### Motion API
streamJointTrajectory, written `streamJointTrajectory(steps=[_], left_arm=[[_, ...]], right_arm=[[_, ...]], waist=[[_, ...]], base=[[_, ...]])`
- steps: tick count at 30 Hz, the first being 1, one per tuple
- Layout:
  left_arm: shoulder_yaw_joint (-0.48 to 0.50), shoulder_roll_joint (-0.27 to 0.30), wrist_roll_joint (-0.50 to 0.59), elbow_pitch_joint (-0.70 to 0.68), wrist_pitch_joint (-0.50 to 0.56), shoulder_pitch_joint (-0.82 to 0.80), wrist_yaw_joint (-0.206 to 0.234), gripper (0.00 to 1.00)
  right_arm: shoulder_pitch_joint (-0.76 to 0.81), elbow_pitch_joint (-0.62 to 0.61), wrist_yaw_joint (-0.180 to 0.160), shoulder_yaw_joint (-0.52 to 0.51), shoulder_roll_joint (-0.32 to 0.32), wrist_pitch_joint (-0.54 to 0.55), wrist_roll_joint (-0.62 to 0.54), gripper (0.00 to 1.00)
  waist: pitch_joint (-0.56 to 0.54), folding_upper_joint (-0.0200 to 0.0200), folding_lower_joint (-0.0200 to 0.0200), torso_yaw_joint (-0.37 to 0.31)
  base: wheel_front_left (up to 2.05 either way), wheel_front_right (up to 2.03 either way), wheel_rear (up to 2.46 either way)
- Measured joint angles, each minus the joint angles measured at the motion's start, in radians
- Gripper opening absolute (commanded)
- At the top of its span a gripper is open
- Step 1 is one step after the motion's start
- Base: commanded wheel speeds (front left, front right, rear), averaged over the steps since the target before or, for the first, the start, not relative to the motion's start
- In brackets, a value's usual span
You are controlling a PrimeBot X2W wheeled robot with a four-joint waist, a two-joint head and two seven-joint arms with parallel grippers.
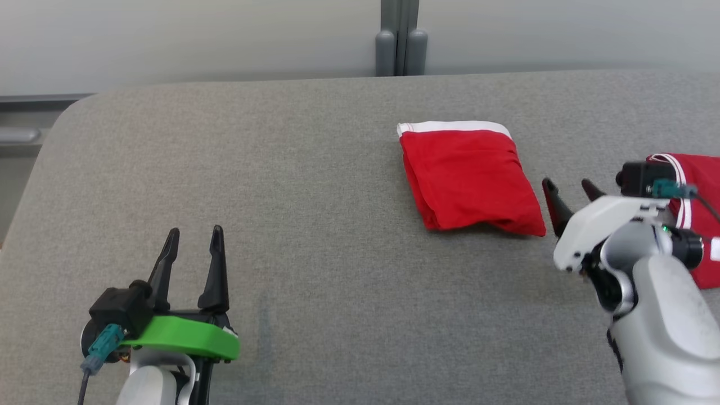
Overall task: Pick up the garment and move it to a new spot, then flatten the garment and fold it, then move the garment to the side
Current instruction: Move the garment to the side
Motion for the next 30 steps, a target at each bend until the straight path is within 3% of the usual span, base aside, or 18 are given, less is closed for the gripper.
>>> streamJointTrajectory(steps=[12, 23, 24, 25, 26, 30], left_arm=[[-0.041, -0.01, -0.004, -0.028, 0.0, -0.067, 0.0, 1.0], [-0.066, -0.014, -0.006, -0.031, 0.0, -0.094, 0.0, 1.0], [-0.066, -0.014, -0.006, -0.029, 0.0, -0.093, 0.0, 1.0], [-0.065, -0.015, -0.006, -0.027, 0.0, -0.093, 0.0, 1.0], [-0.062, -0.014, -0.006, -0.027, 0.0, -0.093, 0.0, 1.0], [-0.044, -0.011, -0.006, -0.028, 0.0, -0.091, 0.0, 1.0]], right_arm=[[-0.335, 0.335, 0.0, -0.081, -0.068, 0.188, 0.022, 1.0], [-0.413, 0.554, 0.0, -0.097, -0.078, 0.249, -0.032, 1.0], [-0.421, 0.567, 0.0, -0.093, -0.082, 0.265, -0.032, 0.93], [-0.423, 0.574, 0.0, -0.084, -0.086, 0.272, -0.032, 0.17], [-0.423, 0.577, 0.0, -0.077, -0.093, 0.27, -0.037, 0.0], [-0.436, 0.579, 0.002, -0.007, -0.109, 0.271, -0.069, 0.0]], waist=[[0.106, 0.0, 0.0, 0.089], [0.176, 0.0, 0.0, 0.173], [0.178, 0.0, 0.0, 0.178], [0.178, 0.0, 0.0, 0.181], [0.177, 0.0, 0.0, 0.181], [0.173, 0.0, 0.0, 0.164]], base=[[0.0, 0.0, 0.0], [0.0, 0.0, 0.0], [0.0, 0.0, 0.0], [0.0, 0.0, 0.0], [0.0, 0.0, 0.0], [0.0, 0.0, 0.0]])
